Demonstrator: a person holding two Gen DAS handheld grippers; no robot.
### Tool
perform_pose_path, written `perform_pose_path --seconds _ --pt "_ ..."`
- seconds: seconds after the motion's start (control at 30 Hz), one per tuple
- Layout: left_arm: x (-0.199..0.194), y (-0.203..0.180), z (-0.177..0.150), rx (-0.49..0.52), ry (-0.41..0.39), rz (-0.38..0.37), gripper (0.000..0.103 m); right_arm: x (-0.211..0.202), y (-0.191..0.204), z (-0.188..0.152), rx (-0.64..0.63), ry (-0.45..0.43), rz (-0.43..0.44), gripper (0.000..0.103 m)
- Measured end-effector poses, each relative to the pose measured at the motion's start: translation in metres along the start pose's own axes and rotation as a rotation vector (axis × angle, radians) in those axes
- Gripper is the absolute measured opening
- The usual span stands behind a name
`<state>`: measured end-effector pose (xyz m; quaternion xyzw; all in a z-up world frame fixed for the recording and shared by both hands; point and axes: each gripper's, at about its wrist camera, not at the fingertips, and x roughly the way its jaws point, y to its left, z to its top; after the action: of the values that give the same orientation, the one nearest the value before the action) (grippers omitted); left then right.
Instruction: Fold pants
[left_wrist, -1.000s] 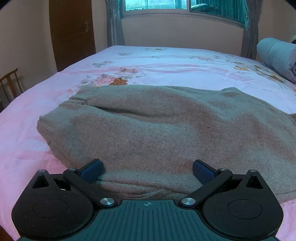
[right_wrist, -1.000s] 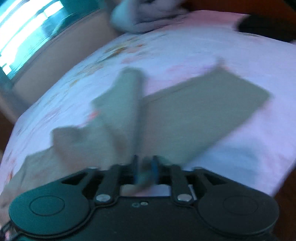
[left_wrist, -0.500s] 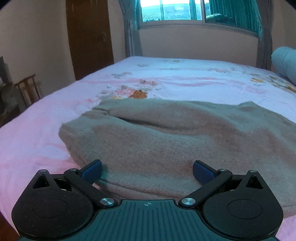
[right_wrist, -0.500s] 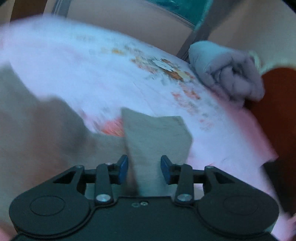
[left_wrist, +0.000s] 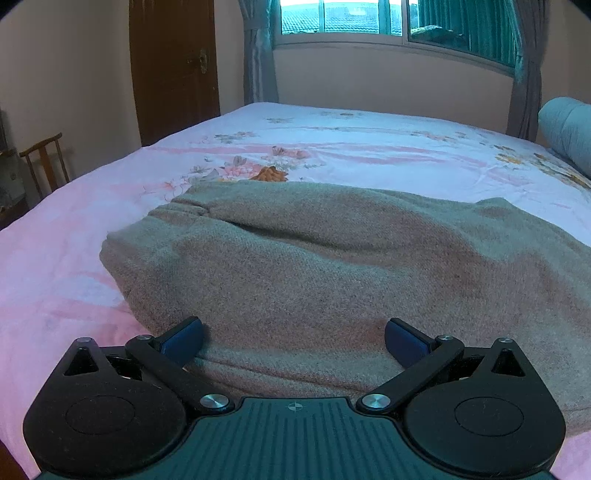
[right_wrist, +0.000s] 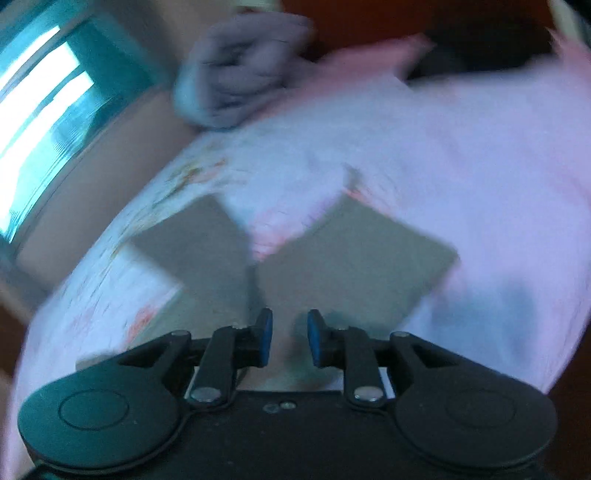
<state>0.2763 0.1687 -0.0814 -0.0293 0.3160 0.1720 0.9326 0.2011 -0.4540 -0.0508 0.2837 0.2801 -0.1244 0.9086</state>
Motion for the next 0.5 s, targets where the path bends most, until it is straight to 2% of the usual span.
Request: perform_pose_path --seconds 0.07,0.13,0.17,0.2,0.23,0.3,0.37,0.43,0.5 --pt "0.000 0.000 0.000 -0.001 -0.002 0.000 0.103 -0.003 0.026 0.001 -0.194 -0.030 -0.012 0.014" --pt "0.000 0.000 -0.001 -0.003 -0.006 0.001 0.103 0.005 0.052 0.003 -0.360 -0.046 -0.029 0.030" --pt "0.000 0.000 -0.001 -0.004 -0.007 0.001 0.103 0.010 0.063 0.003 -0.427 -0.065 -0.064 0.047" --pt "-0.001 0.000 -0.001 -0.004 -0.006 0.001 0.103 0.015 0.069 0.007 -0.464 -0.075 -0.086 0.051" --pt "-0.001 0.000 -0.001 -0.004 -0.005 0.001 0.103 0.020 0.072 0.010 -0.473 -0.074 -0.103 0.051" --pt "-0.001 -0.001 -0.002 -0.002 -0.003 -0.001 0.103 0.024 0.064 0.019 -0.412 -0.057 -0.102 0.050" --pt "-0.001 0.000 -0.002 -0.001 -0.003 -0.005 0.103 0.021 0.044 0.021 -0.283 -0.051 -0.085 0.048" --pt "0.000 0.000 -0.003 0.001 -0.004 -0.003 0.103 0.016 0.011 0.019 -0.099 -0.049 -0.044 0.047" --pt "0.000 -0.001 -0.003 0.003 -0.007 0.001 0.103 0.017 -0.030 0.015 0.130 -0.032 0.030 0.038"
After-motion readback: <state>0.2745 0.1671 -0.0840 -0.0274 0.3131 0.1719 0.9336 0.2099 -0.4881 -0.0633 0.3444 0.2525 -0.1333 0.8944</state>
